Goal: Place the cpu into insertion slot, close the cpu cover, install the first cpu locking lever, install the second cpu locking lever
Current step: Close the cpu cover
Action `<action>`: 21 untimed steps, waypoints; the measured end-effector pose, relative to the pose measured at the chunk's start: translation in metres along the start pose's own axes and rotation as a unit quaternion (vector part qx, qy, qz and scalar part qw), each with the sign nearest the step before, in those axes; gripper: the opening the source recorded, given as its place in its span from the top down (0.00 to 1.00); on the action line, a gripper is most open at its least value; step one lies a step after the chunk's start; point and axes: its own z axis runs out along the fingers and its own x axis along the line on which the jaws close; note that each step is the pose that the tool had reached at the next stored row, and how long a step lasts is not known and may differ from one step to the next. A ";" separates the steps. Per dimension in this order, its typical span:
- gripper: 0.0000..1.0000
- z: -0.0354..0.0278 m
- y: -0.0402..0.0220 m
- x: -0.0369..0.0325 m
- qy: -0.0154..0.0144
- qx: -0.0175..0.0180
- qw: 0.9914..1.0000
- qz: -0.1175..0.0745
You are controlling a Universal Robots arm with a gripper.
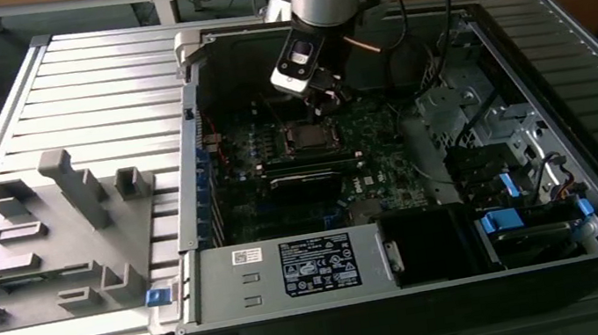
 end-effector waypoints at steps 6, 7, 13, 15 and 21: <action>0.89 0.0000 0.0000 0.0000 0.000 0.000 1.000 -0.001; 0.89 0.0000 0.0000 0.0000 0.000 0.000 1.000 -0.001; 0.89 0.0000 0.0000 0.0000 0.000 0.000 1.000 -0.004; 0.89 0.0000 0.0000 0.0000 0.000 0.000 1.000 -0.009; 0.89 0.0000 0.0000 0.0000 0.000 0.000 1.000 -0.014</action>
